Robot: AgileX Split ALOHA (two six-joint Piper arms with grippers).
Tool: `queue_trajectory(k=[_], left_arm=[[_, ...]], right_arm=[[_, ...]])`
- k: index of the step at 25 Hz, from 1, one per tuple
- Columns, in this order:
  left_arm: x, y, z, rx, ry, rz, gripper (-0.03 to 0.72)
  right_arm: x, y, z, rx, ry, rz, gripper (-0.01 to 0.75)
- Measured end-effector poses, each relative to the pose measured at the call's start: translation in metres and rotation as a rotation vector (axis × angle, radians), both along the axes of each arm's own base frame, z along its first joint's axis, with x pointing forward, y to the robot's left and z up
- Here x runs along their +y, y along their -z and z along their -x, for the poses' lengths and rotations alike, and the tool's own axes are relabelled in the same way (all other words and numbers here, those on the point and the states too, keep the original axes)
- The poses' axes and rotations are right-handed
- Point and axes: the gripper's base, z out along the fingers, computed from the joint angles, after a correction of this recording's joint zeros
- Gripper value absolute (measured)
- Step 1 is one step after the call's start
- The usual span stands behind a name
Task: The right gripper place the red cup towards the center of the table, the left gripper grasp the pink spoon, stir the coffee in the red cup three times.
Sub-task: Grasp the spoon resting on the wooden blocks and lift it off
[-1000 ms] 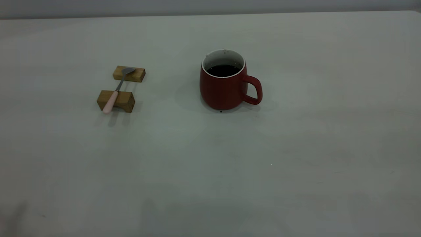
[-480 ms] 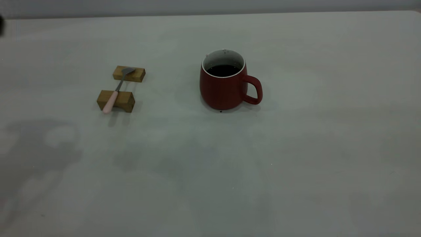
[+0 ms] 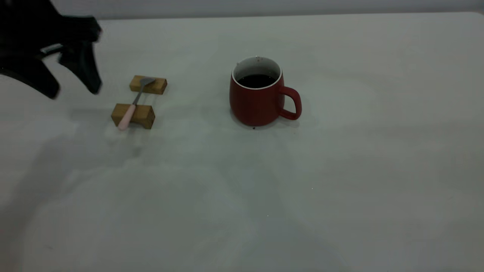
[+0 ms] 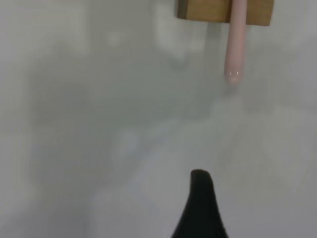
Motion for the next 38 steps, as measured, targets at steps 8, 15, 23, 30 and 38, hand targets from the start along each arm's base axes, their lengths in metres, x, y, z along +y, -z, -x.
queue_trajectory(k=[8, 15, 23, 30, 38], left_arm=[[-0.012, 0.053, -0.024, 0.083, 0.023, -0.014, 0.664], [-0.021, 0.078, -0.037, 0.106, 0.046, -0.019, 0.658], [-0.021, 0.095, -0.038, 0.133, 0.046, -0.024, 0.573], [-0.022, 0.095, -0.041, 0.097, 0.040, -0.022, 0.196], [-0.025, 0.080, -0.047, 0.142, 0.013, -0.011, 0.176]], right_arm=[[0.000, 0.000, 0.000, 0.000, 0.000, 0.000, 0.585], [0.000, 0.000, 0.000, 0.000, 0.000, 0.000, 0.585], [0.000, 0.000, 0.000, 0.000, 0.000, 0.000, 0.585], [0.000, 0.000, 0.000, 0.000, 0.000, 0.000, 0.585], [0.000, 0.000, 0.000, 0.000, 0.000, 0.000, 0.585]])
